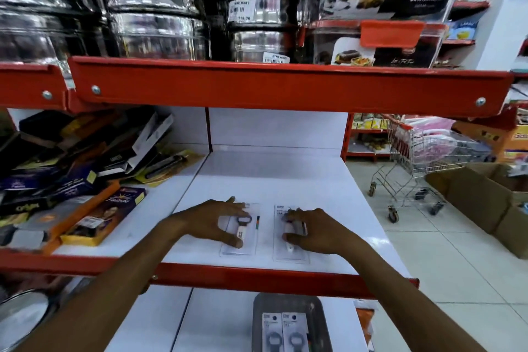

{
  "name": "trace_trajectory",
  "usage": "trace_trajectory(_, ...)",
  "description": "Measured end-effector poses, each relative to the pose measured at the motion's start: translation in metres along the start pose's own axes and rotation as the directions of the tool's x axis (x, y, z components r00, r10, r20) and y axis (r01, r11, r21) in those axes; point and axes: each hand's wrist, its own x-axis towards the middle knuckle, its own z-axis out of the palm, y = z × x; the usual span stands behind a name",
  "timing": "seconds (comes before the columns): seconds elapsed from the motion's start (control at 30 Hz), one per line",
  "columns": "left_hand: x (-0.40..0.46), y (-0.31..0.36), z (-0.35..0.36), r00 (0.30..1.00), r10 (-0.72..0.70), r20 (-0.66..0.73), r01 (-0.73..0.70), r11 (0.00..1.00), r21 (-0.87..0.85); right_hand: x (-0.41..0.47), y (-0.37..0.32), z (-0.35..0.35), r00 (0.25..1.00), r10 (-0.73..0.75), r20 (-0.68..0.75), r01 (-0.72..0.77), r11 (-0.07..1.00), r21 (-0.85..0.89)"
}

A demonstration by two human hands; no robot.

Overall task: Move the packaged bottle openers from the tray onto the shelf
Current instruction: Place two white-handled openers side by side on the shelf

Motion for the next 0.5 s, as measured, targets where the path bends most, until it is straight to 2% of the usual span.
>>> trace_trajectory(0.3,-0.011,0.005,0.019,0.999,0.028,-0.044,-0.029,0.999,-0.017,-0.01,0.0,0.019,0.998,-0.048,-0.051,0.053,0.994,0.094)
trace_trajectory(0.5,-0.018,0.008,0.024,0.996,0.039,-0.076,-0.04,0.999,-0.008,-0.014,-0.002,0.022,0.995,-0.073,-0.066,0.079,0.993,0.091)
